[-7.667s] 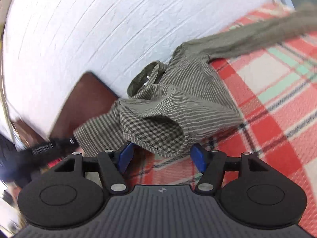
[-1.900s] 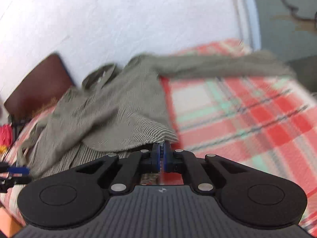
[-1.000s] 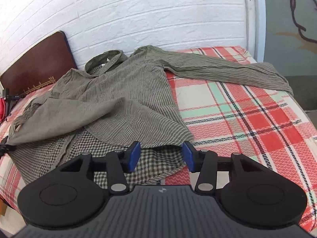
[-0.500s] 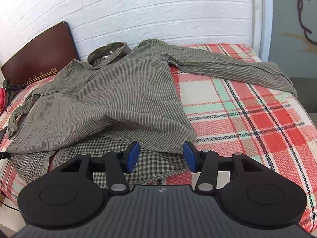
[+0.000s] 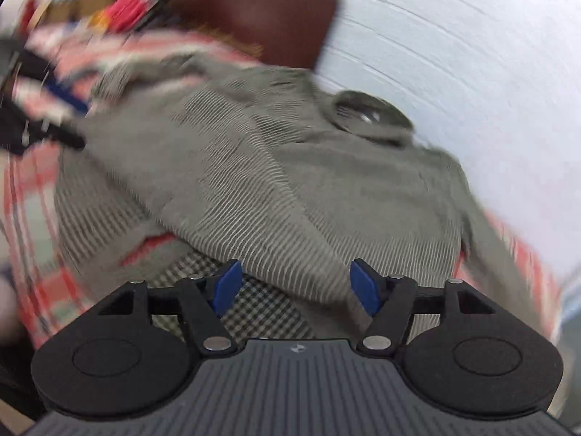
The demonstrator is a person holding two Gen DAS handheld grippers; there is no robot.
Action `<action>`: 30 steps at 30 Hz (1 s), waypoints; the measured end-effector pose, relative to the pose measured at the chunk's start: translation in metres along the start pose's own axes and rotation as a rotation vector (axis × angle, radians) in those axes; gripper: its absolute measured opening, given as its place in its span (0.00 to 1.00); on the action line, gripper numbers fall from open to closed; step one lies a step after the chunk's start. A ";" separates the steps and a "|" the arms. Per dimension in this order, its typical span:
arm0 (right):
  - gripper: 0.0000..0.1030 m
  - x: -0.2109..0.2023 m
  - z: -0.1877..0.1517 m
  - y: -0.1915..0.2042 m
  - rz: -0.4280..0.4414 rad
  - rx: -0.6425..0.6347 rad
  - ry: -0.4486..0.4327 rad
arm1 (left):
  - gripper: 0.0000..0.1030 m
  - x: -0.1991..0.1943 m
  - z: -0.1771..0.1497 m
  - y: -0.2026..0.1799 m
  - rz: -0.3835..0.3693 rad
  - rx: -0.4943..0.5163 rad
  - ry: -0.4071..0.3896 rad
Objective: Fold clothes
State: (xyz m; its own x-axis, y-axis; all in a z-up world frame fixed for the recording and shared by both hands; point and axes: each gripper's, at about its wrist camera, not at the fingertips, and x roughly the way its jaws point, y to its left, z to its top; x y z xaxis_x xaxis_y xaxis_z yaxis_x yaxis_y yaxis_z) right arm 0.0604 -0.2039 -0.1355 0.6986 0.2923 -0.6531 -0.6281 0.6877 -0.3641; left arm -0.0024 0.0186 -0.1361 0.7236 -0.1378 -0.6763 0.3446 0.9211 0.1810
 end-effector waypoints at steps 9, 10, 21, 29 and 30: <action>0.01 0.029 0.049 -0.036 0.054 0.119 -0.010 | 0.60 0.034 0.015 -0.046 -0.218 0.096 0.000; 0.01 0.026 0.055 -0.042 0.052 0.153 -0.036 | 0.61 0.041 0.019 -0.050 -0.228 0.098 -0.002; 0.22 0.004 0.049 -0.048 0.062 0.260 -0.087 | 0.60 0.115 0.066 -0.004 -0.143 -0.207 0.052; 0.40 -0.032 0.005 0.030 0.231 0.038 -0.042 | 0.61 0.096 0.062 -0.011 -0.097 -0.069 0.104; 0.40 -0.032 0.001 0.039 0.240 -0.016 -0.030 | 0.61 0.091 0.057 -0.018 -0.096 -0.020 0.116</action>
State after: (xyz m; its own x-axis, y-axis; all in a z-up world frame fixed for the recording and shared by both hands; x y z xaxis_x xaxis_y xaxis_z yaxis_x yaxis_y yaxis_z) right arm 0.0135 -0.1860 -0.1281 0.5384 0.4658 -0.7022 -0.7825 0.5856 -0.2115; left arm 0.0913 -0.0313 -0.1608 0.6132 -0.1838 -0.7683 0.3964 0.9128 0.0981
